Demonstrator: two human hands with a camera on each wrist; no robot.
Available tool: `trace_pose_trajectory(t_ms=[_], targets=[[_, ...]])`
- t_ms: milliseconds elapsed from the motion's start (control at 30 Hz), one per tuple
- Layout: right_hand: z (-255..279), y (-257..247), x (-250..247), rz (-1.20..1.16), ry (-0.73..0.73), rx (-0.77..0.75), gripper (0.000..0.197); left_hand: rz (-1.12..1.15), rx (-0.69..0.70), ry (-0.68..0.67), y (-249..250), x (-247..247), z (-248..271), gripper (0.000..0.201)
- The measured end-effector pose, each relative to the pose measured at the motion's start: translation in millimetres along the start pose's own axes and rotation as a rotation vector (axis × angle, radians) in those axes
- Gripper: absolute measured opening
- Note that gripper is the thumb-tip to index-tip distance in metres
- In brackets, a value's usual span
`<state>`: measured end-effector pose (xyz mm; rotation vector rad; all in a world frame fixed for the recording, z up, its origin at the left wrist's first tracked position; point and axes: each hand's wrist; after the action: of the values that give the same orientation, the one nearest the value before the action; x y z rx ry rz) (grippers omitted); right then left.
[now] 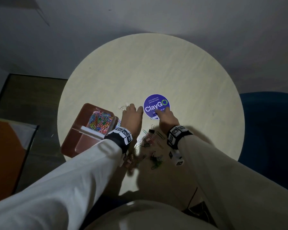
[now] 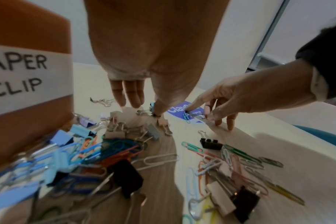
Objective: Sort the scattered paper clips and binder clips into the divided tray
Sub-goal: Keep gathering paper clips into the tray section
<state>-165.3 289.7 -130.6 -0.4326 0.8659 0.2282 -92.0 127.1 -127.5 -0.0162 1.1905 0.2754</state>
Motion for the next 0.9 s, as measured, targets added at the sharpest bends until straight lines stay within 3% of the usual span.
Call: trace_pose_trajectory(t_ms=[100,200,400,567,700,767,900], targets=[[18.6,4.7,12.6,-0.001,0.107,-0.033,0.045,0.039,0.034,0.028,16.9,-4.6,-6.1,0.02],[37.6,12.6,28.0,-0.052,0.21,-0.097,0.039,0.095,0.072,-0.021,38.3,-3.8,-17.3,0.026],[67.0,20.1,40.8,-0.07,0.103,-0.102,0.041,0.106,0.078,-0.094,52.9,6.9,-27.2,0.03],[79.9,22.3,50.1,-0.239,0.068,-0.139,0.043,0.064,0.095,-0.1,51.6,10.4,-20.3,0.029],[83.7,18.8,50.8,-0.236,0.115,-0.057,0.086,0.195,0.126,0.0,46.2,5.4,-7.2,0.01],[84.8,16.3,58.3,-0.187,0.087,-0.09,0.095,0.347,0.103,0.051,40.5,3.2,4.6,0.007],[84.9,3.2,58.7,-0.136,0.037,-0.113,0.059,0.5,0.142,-0.024,32.6,12.8,34.6,0.008]])
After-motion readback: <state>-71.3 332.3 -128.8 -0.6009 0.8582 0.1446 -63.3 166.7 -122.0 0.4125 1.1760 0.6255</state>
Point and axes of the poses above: each hand's wrist, its own z-axis away from the middle knuckle, its own x-axis out of the palm, y = z × x, and after that the axes turned 8 degrees about -y, right-handed
